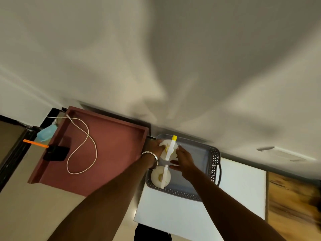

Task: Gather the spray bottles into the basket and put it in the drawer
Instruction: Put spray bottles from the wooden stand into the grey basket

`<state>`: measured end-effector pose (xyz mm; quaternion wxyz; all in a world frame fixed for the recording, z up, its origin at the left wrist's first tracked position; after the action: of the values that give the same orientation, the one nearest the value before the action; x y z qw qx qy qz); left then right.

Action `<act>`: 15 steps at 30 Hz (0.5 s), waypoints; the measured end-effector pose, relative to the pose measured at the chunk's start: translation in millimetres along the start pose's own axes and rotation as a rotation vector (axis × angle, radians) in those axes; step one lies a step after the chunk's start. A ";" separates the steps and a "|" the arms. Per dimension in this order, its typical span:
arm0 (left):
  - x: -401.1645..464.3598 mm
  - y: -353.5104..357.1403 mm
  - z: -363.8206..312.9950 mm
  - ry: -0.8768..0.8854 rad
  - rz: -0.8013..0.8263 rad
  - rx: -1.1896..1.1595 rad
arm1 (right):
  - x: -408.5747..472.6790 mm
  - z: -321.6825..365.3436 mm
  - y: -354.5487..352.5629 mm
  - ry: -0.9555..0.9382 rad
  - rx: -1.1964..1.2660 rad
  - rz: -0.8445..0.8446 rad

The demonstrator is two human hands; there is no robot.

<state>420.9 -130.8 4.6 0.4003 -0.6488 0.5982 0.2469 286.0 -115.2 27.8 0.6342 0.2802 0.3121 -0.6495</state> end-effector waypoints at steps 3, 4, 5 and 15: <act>15.2 4.1 8.5 -0.005 0.006 0.014 | 20.2 -9.7 5.1 0.054 -0.004 0.001; 17.1 6.0 11.5 -0.014 0.017 0.011 | 25.1 -13.0 5.2 0.073 -0.005 0.001; 19.5 7.7 14.7 -0.026 0.030 0.008 | 30.0 -16.6 5.7 0.091 -0.010 0.002; 36.6 13.2 26.5 -0.084 0.054 0.032 | 57.9 -34.7 10.5 0.151 -0.061 0.033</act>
<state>418.2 -129.9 -42.5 0.4285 -0.6152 0.6020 0.2749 293.1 -126.4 -39.2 0.6277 0.3142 0.3739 -0.6062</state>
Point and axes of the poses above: each hand's wrist, its own x-axis towards the middle knuckle, its own y-axis out of the palm, z = x × y, the point moved 1 cm from there along x, towards the middle knuckle, and after that the axes turned 9 degrees about -y, right-handed, at the moved point
